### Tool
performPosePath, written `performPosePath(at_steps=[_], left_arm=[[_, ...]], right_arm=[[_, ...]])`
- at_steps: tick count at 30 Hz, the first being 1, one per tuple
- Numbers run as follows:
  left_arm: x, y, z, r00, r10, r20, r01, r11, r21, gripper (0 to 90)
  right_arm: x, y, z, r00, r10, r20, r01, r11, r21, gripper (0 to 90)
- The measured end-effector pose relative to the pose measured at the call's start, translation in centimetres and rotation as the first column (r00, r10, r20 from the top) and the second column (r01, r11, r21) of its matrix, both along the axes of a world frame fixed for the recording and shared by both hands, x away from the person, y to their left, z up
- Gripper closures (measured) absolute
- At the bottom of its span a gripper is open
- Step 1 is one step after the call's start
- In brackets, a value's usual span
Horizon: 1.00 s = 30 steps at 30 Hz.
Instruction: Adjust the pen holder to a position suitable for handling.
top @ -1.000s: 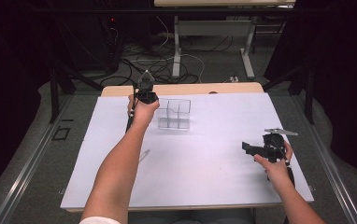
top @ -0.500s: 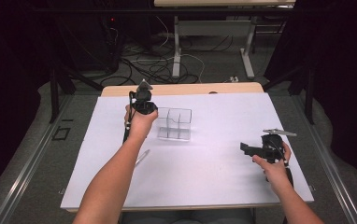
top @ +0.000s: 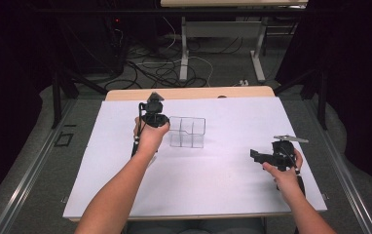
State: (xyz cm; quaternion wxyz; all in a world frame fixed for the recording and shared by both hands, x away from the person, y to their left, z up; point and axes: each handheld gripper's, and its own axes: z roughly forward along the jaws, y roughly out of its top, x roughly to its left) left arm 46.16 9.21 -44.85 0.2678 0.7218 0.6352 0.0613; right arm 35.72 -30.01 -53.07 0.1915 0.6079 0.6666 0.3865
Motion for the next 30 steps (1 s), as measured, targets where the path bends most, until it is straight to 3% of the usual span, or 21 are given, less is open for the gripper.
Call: performPosePath(at_steps=[10,22,25,30], left_arm=[[-0.75,-1.06,-0.11,0.9995,-0.019,-0.024,0.018,0.9979,-0.062,87.2],[-0.74,-0.79,-0.32,0.9995,-0.018,-0.024,0.016,0.9963,-0.084,86.5],[-0.87,-0.82,-0.21,0.9987,-0.029,-0.042,0.025,0.9948,-0.099,86.4],[-0.99,-0.88,-0.27,0.999,-0.029,-0.034,0.026,0.9952,-0.094,86.1]], right_arm=[[0.02,0.02,-0.05,1.0,-0.002,0.003,0.002,1.0,0.0,0.7],[-0.04,0.04,0.0,1.0,-0.005,0.002,0.005,1.0,0.004,0.7],[-0.06,0.04,0.01,1.0,-0.003,0.002,0.003,1.0,0.003,0.7],[-0.04,0.04,0.01,1.0,0.001,0.004,-0.001,1.0,-0.001,0.7]])
